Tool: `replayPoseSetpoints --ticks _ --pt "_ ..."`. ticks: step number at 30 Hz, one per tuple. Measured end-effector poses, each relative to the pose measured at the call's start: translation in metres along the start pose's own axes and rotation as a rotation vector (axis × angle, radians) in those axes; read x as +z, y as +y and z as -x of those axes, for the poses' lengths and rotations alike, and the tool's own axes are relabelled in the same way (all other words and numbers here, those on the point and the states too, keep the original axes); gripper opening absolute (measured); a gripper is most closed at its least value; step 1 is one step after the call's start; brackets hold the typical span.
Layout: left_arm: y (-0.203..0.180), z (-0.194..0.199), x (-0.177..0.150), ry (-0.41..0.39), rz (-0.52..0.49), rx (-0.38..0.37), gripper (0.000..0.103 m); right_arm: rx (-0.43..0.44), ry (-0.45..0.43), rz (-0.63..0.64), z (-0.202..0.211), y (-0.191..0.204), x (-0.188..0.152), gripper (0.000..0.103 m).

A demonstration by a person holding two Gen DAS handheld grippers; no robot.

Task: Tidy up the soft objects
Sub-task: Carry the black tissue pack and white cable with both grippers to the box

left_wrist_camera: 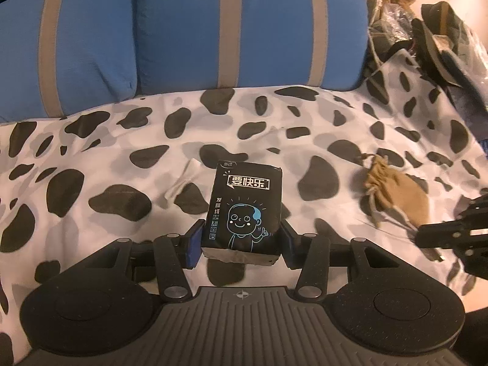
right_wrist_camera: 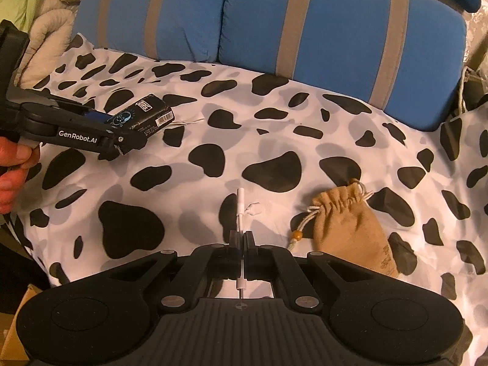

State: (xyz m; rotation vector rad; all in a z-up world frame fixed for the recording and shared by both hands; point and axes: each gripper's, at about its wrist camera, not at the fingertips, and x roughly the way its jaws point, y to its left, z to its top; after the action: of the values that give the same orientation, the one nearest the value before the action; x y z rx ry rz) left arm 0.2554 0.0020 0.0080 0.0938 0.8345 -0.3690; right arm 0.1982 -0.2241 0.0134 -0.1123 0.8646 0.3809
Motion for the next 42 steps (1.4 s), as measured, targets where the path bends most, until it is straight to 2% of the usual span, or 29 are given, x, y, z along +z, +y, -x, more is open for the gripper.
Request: replayPoseSetpoints --ticks 8,17,25,32,42 --pt "-0.01 0.023 -0.023 0.004 -0.008 -0.011 0.048 0.039 0.011 -0.006 0.014 0.016 -0.017 0.004" --pt "-0.005 0.047 -0.049 0.024 0.046 -0.021 0.048 0.07 0.001 -0.048 0.034 0.022 -0.032 0.004" --pt "-0.011 0.061 -0.079 0.064 0.027 -0.053 0.048 0.1 -0.01 -0.062 0.049 0.029 -0.041 0.004" --pt "-0.029 0.084 -0.103 0.065 0.022 -0.081 0.048 0.131 -0.026 -0.057 0.065 0.039 -0.05 0.004" --pt "-0.04 0.114 -0.135 0.076 0.075 -0.11 0.048 0.166 0.004 -0.048 0.088 0.059 -0.083 0.004"
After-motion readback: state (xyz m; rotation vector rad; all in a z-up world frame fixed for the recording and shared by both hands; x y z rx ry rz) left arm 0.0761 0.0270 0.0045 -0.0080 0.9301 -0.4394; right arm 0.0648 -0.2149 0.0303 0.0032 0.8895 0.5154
